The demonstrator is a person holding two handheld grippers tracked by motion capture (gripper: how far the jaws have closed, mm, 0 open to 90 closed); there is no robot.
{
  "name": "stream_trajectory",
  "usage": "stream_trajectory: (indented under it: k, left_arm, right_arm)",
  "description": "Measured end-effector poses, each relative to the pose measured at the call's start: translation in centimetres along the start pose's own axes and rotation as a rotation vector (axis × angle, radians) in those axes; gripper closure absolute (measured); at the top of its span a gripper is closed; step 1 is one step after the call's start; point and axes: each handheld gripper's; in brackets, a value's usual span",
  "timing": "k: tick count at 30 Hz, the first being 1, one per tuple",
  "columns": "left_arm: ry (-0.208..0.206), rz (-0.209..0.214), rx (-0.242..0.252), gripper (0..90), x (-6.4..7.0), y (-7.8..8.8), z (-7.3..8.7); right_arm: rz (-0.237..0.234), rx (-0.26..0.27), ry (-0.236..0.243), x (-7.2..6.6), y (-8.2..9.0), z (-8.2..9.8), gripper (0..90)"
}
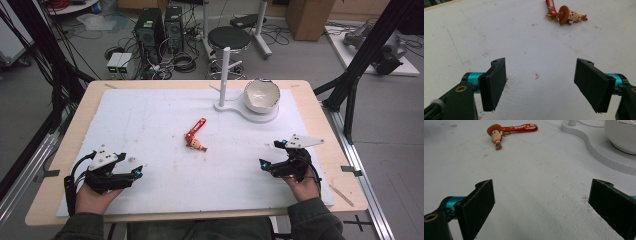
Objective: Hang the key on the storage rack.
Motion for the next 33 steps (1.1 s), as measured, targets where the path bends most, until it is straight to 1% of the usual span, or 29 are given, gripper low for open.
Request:
stream_trajectory:
  k: [5,7,15,22,23,25,27,33]
  left_arm:
    - [-0.005,0.003,-0.001,26.3,0.09,-0.17,-0.14]
    - [-0.009,0.005,-0.004,26.5,0.12,-0.18,-0.14]
    - [0.002,0.006,-0.002,26.6,0.06,-0.17,-0.07]
    - [-0.002,0.006,-0.001,26.6,0.10,-0.11,-0.05]
    - [-0.005,0.006,-0.002,26.6,0.08,-0.09,-0.05]
    - [-0.002,0.007,0.002,26.6,0.12,-0.09,-0.06]
    - [-0.007,0.009,0.001,26.6,0.11,-0.05,-0.06]
    - [-0.007,0.009,0.001,26.6,-0.02,0.00,0.00]
  right_arm:
    - [0.000,0.005,0.000,0.02,0.15,0.11,6.0]
    - [-0.001,0.006,-0.008,-0.02,0.22,0.12,6.0]
    - [-0.001,0.005,-0.010,-0.03,0.17,0.13,6.0]
    - [-0.007,0.012,-0.011,-0.08,0.19,0.14,6.0]
    - [-0.010,0.011,-0.018,-0.19,0.25,0.14,6.0]
    - [-0.010,0.016,-0.016,-0.24,0.26,0.14,6.0]
    - [-0.009,0.017,-0.010,-0.27,0.27,0.13,6.0]
    - [-0.006,0.014,-0.016,-0.42,0.25,0.08,6.0]
Point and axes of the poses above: each handheld gripper's, and its own axes: y roughly backward along the jaws, z roughly out of its underside, x roughly to its right, and after that the axes turned 8 degrees about -z, right-handed
